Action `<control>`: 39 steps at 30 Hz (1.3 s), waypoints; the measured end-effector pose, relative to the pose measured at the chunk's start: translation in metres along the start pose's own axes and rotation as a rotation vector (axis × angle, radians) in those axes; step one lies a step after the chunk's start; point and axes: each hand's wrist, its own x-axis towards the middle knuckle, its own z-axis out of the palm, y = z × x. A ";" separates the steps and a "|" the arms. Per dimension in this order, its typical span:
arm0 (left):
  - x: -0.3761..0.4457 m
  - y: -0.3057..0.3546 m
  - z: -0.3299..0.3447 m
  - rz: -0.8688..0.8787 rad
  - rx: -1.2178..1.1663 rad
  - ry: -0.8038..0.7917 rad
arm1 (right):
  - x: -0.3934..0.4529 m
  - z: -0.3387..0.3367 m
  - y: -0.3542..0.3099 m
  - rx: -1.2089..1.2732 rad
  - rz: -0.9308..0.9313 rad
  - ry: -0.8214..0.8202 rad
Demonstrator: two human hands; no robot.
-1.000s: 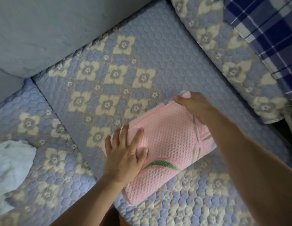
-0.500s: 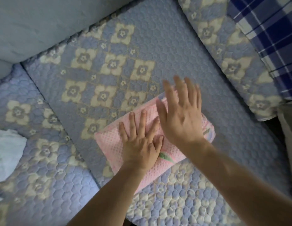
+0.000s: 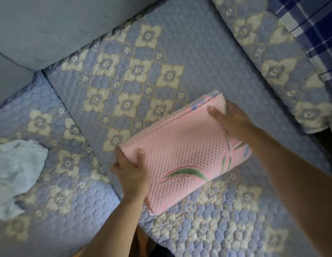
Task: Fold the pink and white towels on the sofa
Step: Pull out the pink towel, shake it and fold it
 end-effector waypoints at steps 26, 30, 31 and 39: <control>0.103 0.186 0.016 1.093 1.122 -0.190 | -0.111 0.100 -0.072 0.368 0.265 0.875; 0.131 0.187 0.041 1.296 1.076 -0.037 | -0.069 0.119 -0.085 -0.248 -0.103 0.671; 0.141 0.190 0.048 1.322 1.065 -0.035 | -0.055 0.122 -0.076 -0.311 -0.086 0.619; 0.165 0.199 0.075 1.217 1.030 -0.078 | -0.007 0.133 -0.043 -0.347 -0.118 0.750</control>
